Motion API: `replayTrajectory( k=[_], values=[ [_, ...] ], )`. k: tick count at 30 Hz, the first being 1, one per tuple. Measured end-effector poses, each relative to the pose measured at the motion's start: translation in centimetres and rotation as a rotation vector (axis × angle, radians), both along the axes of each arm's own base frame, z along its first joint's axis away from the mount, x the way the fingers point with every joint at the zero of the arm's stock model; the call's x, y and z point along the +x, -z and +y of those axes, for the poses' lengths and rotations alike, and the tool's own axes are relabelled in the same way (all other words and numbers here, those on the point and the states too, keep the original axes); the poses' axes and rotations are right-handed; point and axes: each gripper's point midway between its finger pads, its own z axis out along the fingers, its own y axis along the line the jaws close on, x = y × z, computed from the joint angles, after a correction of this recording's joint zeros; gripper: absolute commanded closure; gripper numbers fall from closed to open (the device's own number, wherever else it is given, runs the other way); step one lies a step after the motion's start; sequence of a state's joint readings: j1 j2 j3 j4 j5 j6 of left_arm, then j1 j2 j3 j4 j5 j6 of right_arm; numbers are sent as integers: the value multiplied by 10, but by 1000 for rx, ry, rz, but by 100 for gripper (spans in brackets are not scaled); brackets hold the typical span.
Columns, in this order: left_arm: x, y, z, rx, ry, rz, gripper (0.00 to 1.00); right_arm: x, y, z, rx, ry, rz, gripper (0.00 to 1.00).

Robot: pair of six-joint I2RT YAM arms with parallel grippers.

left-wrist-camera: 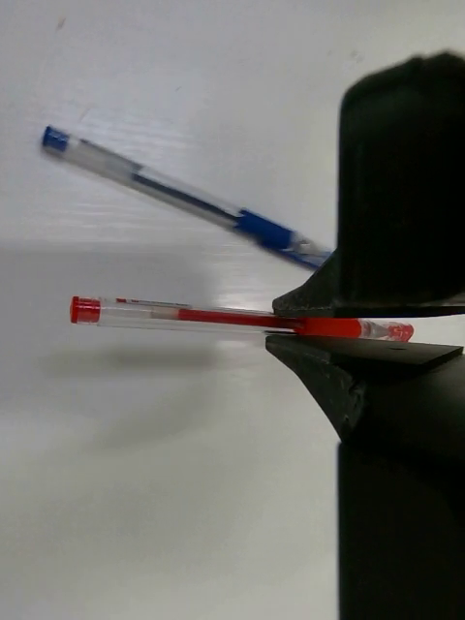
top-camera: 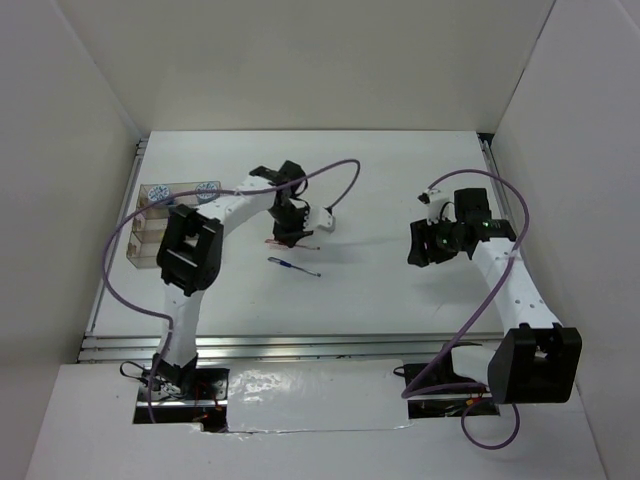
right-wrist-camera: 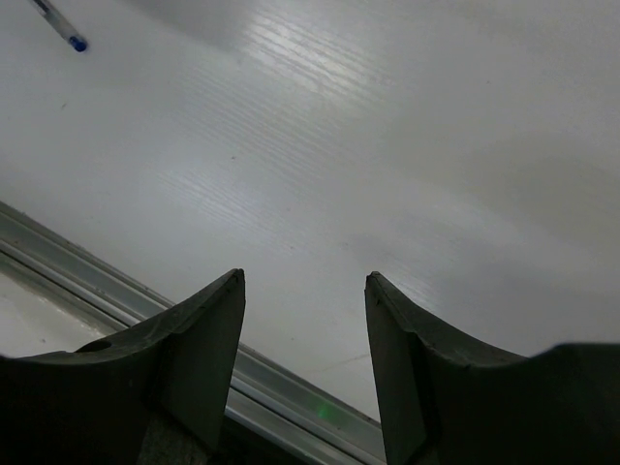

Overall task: Sort the stationery into containers
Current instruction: Pick up the pen from the center of the board, then place the pen in the storage box.

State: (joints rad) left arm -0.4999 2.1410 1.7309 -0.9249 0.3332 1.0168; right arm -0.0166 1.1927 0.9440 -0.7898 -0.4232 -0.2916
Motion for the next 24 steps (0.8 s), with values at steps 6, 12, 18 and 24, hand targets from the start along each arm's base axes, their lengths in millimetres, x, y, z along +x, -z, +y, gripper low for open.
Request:
replayTrajectory(
  k=[6,12,18,24],
  values=[
    [27,-114,76,-176,-196,-142,100,-6,0,22,13,-58,11,41],
    [-4,-189,188,-145,-251,-359,100,-8,-1,35,5,-96,16,41],
    [-32,-121,252,-68,-278,-176,100,-4,4,39,-27,-108,32,41],
    [-41,-80,284,-26,-259,-77,100,-4,7,39,-50,-108,40,40]
  ],
)
